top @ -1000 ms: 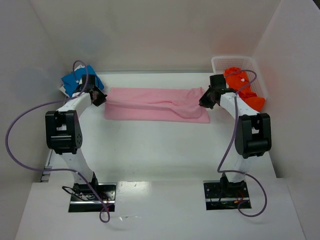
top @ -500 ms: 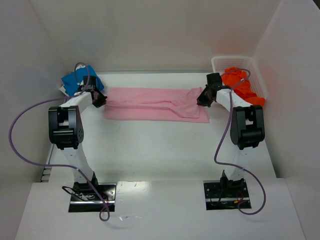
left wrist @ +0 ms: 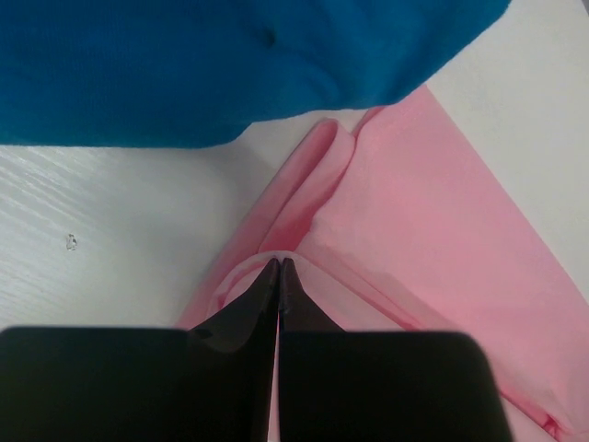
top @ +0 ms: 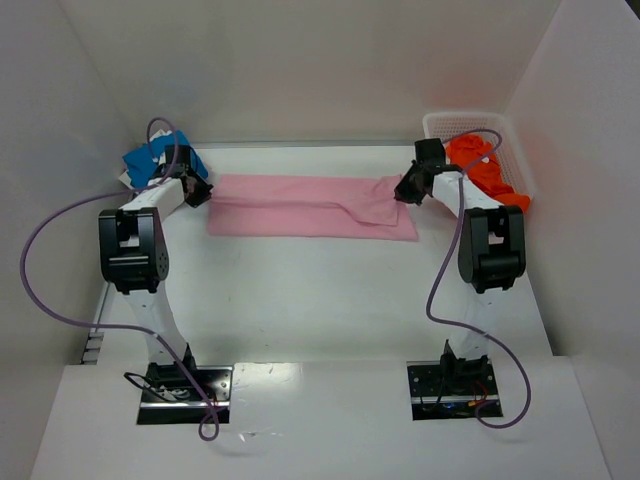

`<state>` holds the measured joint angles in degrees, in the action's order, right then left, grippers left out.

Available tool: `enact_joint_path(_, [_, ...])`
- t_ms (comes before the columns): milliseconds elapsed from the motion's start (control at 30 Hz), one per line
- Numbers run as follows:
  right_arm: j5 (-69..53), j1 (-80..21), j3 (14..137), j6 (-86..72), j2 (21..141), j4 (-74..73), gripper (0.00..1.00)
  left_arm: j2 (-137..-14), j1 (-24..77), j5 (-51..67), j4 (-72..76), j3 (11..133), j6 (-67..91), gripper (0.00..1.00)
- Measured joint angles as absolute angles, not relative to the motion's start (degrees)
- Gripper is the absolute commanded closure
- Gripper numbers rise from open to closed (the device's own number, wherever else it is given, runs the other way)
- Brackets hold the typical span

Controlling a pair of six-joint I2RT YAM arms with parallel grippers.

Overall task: Fold and stack the t-shirts
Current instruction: Fold the other side of the tshirt into a rectangle

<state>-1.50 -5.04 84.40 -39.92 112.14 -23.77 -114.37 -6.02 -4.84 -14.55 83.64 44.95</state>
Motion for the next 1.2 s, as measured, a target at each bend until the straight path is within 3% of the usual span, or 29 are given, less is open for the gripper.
enact_joint_path(333, [-1.8, -5.0, 84.4, -39.0, 115.8, -23.5, 0.91, -117.4, -6.0, -4.8, -14.0, 84.6, 44.9, 1.00])
enact_joint_path(433, [-1.8, -5.0, 84.6, -38.5, 115.9, -23.5, 0.84, -118.7, -6.0, -4.5, -13.3, 85.8, 44.3, 0.85])
enact_joint_path(567, [-1.7, -5.0, 85.1, -37.5, 116.1, -23.2, 0.55, -119.0, -6.1, -3.9, -12.6, 86.2, 42.8, 0.67])
enact_joint_path(700, [-2.4, -4.9, 85.3, -35.6, 116.2, -22.5, 0.36, -119.0, -6.2, -2.2, -11.2, 86.4, 40.8, 0.44])
enact_joint_path(933, [-4.6, -4.8, 85.1, -33.7, 115.9, -21.5, 0.35, -118.8, -5.5, 4.7, -8.2, 86.5, 35.9, 0.20])
enact_joint_path(1200, [-8.0, -4.8, 76.9, -33.1, 110.0, -19.5, 0.36, -116.3, -1.9, 18.2, -5.9, 86.7, 28.7, 0.11])
